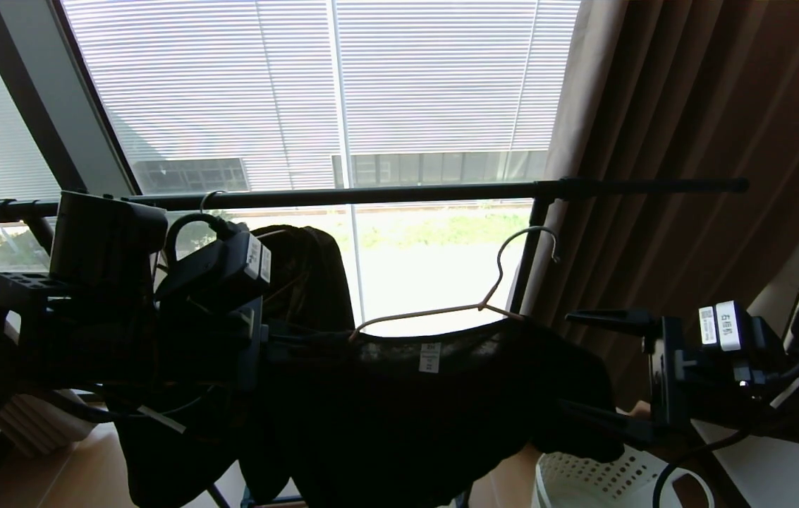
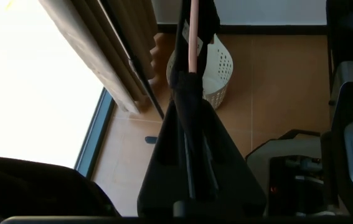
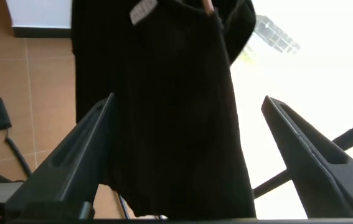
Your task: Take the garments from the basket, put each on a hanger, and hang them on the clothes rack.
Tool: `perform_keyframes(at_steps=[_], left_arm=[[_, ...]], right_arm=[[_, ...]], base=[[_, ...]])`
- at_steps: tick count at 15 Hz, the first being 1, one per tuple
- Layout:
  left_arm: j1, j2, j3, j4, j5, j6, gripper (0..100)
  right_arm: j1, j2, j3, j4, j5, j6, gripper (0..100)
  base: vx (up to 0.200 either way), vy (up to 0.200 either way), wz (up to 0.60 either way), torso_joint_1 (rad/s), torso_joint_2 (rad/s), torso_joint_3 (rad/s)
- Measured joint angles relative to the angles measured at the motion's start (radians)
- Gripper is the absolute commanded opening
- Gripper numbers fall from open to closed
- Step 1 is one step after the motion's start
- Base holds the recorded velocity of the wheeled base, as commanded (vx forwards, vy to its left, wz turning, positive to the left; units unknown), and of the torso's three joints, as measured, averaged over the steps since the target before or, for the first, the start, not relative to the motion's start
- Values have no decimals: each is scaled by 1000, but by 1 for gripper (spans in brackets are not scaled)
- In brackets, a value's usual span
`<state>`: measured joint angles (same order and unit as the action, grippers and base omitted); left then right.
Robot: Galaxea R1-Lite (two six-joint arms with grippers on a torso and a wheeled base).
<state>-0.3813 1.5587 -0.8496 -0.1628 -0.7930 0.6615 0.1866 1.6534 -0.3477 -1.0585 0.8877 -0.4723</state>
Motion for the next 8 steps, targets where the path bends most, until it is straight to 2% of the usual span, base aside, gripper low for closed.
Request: perform_keyframes(at_steps=[8], left_arm=[[55,-68,15,0,-1,-37,0]], right_arm=[[-71,134,-41,-1,-1,-8,100]], base=[[0,0,0,0,0,0]])
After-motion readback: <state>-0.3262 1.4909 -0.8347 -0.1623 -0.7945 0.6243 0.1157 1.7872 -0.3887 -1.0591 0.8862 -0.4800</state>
